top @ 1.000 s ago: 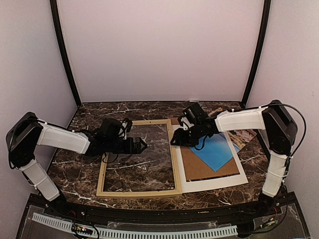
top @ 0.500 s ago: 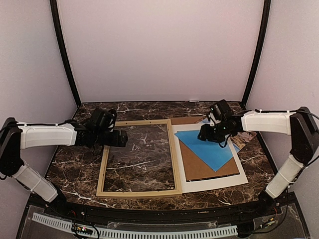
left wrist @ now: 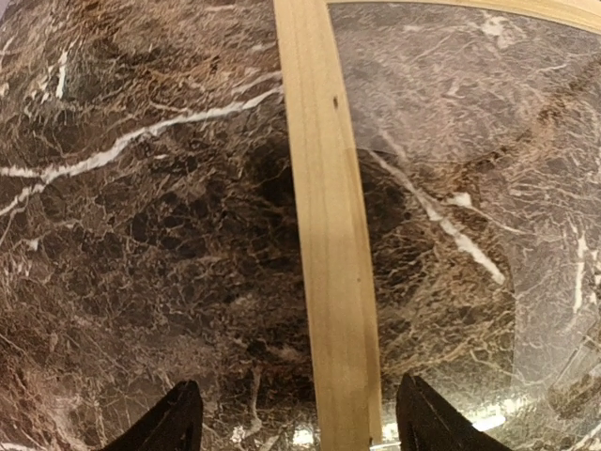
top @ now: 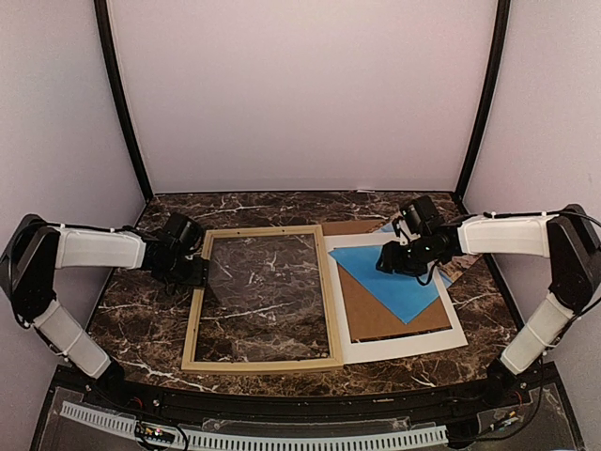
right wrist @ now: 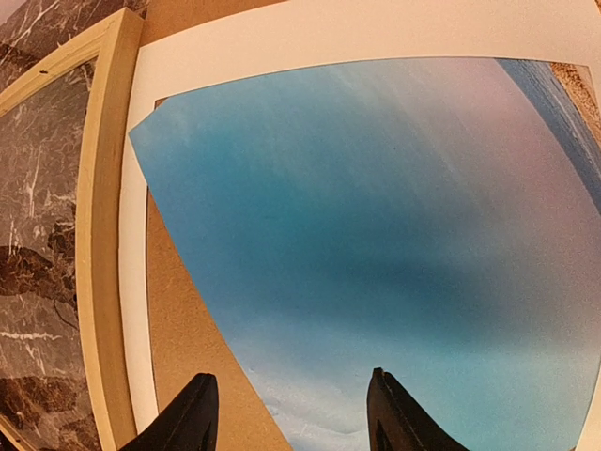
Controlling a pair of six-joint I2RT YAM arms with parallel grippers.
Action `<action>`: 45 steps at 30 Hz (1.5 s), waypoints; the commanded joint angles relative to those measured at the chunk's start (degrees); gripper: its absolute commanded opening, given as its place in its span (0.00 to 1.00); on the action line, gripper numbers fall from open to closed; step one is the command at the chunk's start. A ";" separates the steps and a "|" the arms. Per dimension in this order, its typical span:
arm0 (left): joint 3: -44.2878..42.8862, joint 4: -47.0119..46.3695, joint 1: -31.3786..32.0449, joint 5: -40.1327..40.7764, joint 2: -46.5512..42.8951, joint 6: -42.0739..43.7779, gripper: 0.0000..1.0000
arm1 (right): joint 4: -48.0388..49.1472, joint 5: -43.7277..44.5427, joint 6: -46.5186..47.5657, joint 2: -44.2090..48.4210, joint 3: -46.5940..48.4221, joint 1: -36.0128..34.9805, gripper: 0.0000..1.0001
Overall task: Put the photo into the frame
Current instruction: Place the glass panel at the frame body, then move the frame body to the center of the board.
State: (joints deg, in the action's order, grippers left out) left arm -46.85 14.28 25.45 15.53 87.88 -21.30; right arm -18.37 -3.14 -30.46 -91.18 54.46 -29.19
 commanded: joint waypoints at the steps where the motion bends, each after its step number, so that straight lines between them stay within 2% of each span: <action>1: -0.75 1.00 -1.13 -0.22 1.57 0.81 0.70 | 2.84 -1.52 0.74 0.07 -0.97 0.19 0.55; 10: -1.69 0.51 -2.01 1.21 4.55 1.38 0.58 | 3.11 -0.97 0.66 0.63 -2.02 0.35 0.55; 16: -1.82 -0.63 -4.71 2.92 5.75 2.56 0.56 | 2.07 -0.06 0.88 1.59 -2.64 2.41 0.55; 23: -2.99 -1.95 -10.64 2.25 6.88 3.59 0.54 | -0.18 2.81 2.16 3.33 -3.60 7.67 0.55; 26: -3.04 -3.29 -11.88 -0.40 4.80 3.28 0.56 | -0.73 5.68 2.41 4.24 -5.04 11.17 0.55; 31: -0.70 -7.63 -11.81 -9.78 -0.91 2.69 0.69 | -0.36 7.68 2.77 5.71 -7.26 16.69 0.56; 33: 0.80 -10.86 -11.05 -15.21 -3.85 1.60 0.74 | -0.23 7.65 2.77 5.84 -7.86 18.37 0.56; 36: 1.56 -15.79 -5.60 -20.47 -7.61 -0.03 0.86 | -0.34 7.21 2.95 6.04 -9.60 20.62 0.56; 40: -0.85 -17.94 4.43 -21.70 -7.10 -2.70 0.89 | 0.18 5.67 2.15 8.35 -13.23 22.18 0.56; 45: -4.46 -20.57 13.15 -22.37 -3.48 -6.68 0.90 | 0.55 3.29 1.27 10.39 -17.02 22.58 0.55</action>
State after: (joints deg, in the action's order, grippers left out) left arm -48.45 -2.85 34.30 -4.73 82.46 -24.38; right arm -19.03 2.15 -28.27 -82.85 39.68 -7.05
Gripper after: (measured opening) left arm 0.895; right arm 0.554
